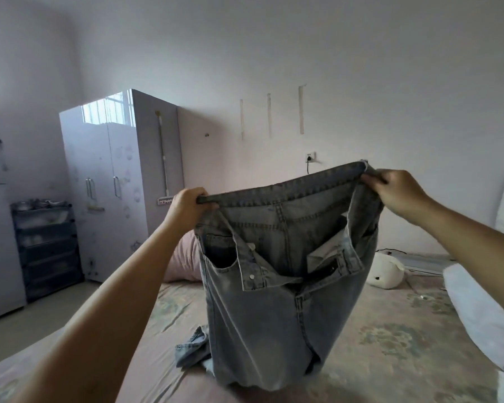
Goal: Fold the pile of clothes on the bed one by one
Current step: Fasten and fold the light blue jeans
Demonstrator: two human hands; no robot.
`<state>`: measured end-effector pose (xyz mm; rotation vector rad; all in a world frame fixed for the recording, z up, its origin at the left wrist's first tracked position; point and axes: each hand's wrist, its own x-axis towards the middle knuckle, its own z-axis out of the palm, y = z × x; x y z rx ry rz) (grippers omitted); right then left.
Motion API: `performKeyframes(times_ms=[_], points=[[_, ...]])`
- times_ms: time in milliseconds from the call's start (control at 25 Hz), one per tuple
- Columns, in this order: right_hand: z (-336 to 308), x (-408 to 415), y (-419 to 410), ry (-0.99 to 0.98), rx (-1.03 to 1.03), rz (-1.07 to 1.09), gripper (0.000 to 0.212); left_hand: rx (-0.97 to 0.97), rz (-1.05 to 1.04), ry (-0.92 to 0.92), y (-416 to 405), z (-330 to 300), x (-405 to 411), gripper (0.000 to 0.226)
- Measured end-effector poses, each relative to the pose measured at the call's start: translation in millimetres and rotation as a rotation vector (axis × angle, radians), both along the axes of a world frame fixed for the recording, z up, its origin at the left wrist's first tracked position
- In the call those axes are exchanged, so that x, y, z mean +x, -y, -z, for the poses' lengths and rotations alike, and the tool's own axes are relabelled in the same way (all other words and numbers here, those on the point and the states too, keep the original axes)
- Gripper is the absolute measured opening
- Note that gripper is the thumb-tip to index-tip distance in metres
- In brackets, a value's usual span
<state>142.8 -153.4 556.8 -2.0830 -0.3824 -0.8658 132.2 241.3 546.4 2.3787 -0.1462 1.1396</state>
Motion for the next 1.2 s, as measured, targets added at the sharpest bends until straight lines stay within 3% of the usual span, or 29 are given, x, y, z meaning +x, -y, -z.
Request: performKeyframes(times_ms=[80, 160, 240, 360, 480, 560, 640, 800, 880, 1080, 1200], points=[[-19.2, -5.3, -7.4, 0.038, 0.197, -0.149, 0.015, -0.202, 0.135, 0.024, -1.4, -10.0, 1.1, 0.018], [-38.7, -2.1, -8.0, 0.044, 0.311, -0.19, 0.016, -0.38, 0.285, 0.04, -0.4, -20.4, -2.1, 0.028], [-58.7, -1.3, -3.7, 0.006, 0.378, -0.181, 0.02, -0.405, 0.382, 0.064, 5.4, -36.7, -11.1, 0.03], [-92.6, -7.7, 9.2, -0.031, 0.438, -0.148, 0.029, -0.338, 0.486, 0.09, 21.8, -69.6, -35.5, 0.012], [-124.8, -15.5, 20.2, -0.018, 0.524, -0.147, 0.028, -0.13, 0.599, -0.062, 34.5, -93.7, -64.4, 0.017], [-140.1, -23.0, 22.6, -0.013, 0.569, -0.172, 0.027, 0.079, 0.541, -0.169, 37.5, -101.6, -74.7, 0.013], [-149.8, -29.3, 24.0, 0.011, 0.56, -0.182, 0.026, 0.149, 0.452, -0.208, 37.3, -106.0, -78.1, 0.019], [-156.7, -43.6, 40.6, 0.078, 0.408, -0.081, 0.023, -0.286, 0.681, -0.077, 28.6, -113.2, -79.8, 0.015], [-158.5, -52.1, 54.4, 0.102, 0.301, 0.023, 0.025, -0.392, 0.634, -0.026, 21.9, -124.5, -76.4, 0.014], [-174.8, -80.9, 58.5, 0.147, 0.141, 0.14, 0.036, -0.379, 0.214, 0.28, 36.9, -162.3, -71.1, 0.012], [-187.8, -96.8, 45.7, 0.277, 0.114, 0.149, 0.026, -0.365, 0.209, 0.299, 48.6, -184.5, -77.9, 0.012]])
